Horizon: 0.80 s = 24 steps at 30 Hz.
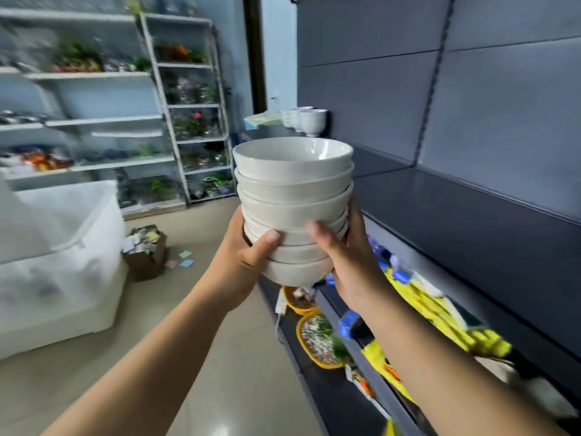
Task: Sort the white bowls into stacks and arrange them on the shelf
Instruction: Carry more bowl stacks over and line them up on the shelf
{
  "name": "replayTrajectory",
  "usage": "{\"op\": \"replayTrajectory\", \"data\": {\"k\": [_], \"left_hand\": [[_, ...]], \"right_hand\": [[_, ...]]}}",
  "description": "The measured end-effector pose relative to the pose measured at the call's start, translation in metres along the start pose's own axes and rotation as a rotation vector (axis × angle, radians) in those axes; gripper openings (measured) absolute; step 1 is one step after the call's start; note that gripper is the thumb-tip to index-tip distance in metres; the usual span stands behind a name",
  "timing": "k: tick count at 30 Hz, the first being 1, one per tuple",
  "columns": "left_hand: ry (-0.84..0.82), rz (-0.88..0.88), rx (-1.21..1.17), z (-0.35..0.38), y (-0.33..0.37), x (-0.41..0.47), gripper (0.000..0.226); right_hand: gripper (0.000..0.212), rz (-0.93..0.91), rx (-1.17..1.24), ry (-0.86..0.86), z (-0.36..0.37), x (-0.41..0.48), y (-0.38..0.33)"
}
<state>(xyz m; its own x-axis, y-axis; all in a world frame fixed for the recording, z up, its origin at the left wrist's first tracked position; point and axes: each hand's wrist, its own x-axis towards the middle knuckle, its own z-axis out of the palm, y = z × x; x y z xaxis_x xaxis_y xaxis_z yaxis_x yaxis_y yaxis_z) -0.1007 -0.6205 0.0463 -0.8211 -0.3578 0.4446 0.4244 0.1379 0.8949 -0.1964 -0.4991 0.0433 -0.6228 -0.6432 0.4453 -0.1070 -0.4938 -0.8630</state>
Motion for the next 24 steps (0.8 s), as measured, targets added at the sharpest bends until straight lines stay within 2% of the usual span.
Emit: {"op": "replayTrajectory", "data": {"k": [2,4,12,16,21,24], "left_hand": [[0.056,-0.012,0.03,-0.038,0.0,0.004,0.088],[0.1,-0.023,0.039,-0.071,-0.002,0.01,0.078],[0.211,-0.005,0.072,-0.169,-0.041,0.065,0.092],[0.272,-0.01,0.114,-0.21,-0.067,0.116,0.101],[0.382,-0.027,0.183,-0.253,-0.088,0.196,0.09],[0.404,-0.004,0.194,-0.275,-0.1,0.235,0.079]], "right_hand": [[0.085,0.007,0.024,-0.036,0.029,0.024,0.022],[0.079,0.017,0.047,-0.067,0.053,0.048,0.041],[0.08,0.021,0.106,-0.167,0.099,0.151,0.118],[0.069,0.031,0.134,-0.215,0.104,0.221,0.158],[0.058,0.046,0.17,-0.281,0.104,0.319,0.197],[0.063,0.048,0.178,-0.304,0.106,0.37,0.219]]}}
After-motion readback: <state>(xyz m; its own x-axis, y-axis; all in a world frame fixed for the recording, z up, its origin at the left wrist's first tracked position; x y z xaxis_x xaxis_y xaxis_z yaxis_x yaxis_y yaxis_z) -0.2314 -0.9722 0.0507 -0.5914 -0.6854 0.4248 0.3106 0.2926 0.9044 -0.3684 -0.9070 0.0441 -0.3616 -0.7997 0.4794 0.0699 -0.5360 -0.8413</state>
